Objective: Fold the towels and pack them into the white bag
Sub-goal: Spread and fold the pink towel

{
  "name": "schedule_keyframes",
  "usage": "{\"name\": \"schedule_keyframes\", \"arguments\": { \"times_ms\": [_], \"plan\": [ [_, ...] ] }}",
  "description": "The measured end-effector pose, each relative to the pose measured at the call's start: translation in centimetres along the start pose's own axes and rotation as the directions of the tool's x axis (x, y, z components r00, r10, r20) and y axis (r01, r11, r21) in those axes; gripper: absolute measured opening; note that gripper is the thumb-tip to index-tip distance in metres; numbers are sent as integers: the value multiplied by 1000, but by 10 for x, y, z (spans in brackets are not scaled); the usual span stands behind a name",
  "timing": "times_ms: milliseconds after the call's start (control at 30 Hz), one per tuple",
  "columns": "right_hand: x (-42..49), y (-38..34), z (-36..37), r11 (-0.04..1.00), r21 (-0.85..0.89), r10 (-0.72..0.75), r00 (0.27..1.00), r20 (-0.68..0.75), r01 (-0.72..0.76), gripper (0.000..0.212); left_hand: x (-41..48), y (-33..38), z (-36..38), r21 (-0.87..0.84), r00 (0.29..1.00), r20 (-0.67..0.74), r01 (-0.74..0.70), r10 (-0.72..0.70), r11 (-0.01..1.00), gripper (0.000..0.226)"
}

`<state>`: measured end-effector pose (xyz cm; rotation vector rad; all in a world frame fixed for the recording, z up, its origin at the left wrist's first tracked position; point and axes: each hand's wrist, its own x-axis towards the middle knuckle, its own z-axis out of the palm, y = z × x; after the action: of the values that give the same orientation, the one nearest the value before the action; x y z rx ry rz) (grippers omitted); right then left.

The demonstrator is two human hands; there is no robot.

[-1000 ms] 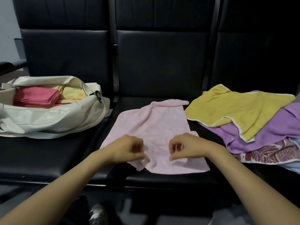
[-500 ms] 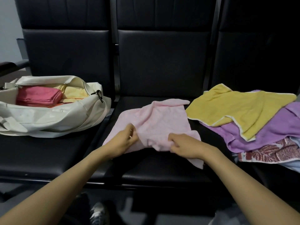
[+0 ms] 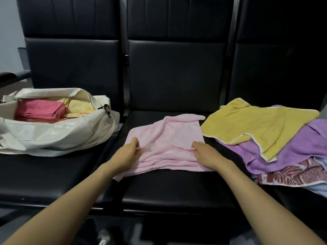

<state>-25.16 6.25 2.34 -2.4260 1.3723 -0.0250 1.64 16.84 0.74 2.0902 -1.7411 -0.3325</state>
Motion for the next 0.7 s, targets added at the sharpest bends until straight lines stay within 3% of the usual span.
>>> {"name": "schedule_keyframes", "arguments": {
  "times_ms": [67,167,233,267,333,400,467,533,567,633,700],
  "plan": [
    [-4,0,-11,1000,6,20,999,47,-20,25,-1,6,-5,-13,999,-40,18,-18,1000,18],
    [-10,3,-18,994,-107,59,968,245,-34,17,-7,10,-8,2,999,9,36,-36,999,18],
    [-14,9,-19,994,-90,83,965,249,-63,19,-9,9,-10,29,999,9,43,-43,999,19],
    [-15,12,-22,996,-58,77,980,185,-67,21,-9,10,-11,-4,998,-27,58,-58,998,20],
    [-14,14,-29,998,30,51,999,-17,-50,17,-5,15,-16,-233,981,-145,94,-130,968,21],
    [-9,13,-35,991,132,56,976,-209,-28,11,1,23,-22,-467,939,-259,82,-225,880,19],
    [-1,9,-34,991,134,76,939,-334,-32,15,7,26,-24,-527,900,-329,77,-287,846,15],
    [7,7,-24,992,120,76,927,-368,-34,18,13,20,-20,-409,899,-323,148,-295,900,11],
    [10,7,-17,994,102,71,941,-332,-39,22,16,16,-15,-260,924,-255,218,-285,941,10],
    [15,10,-2,999,-6,47,989,-144,-48,34,18,8,-5,65,960,-48,280,-277,958,10],
    [15,12,6,994,-99,42,999,-11,-43,35,21,9,0,224,961,35,260,-274,939,17]
  ]
}}
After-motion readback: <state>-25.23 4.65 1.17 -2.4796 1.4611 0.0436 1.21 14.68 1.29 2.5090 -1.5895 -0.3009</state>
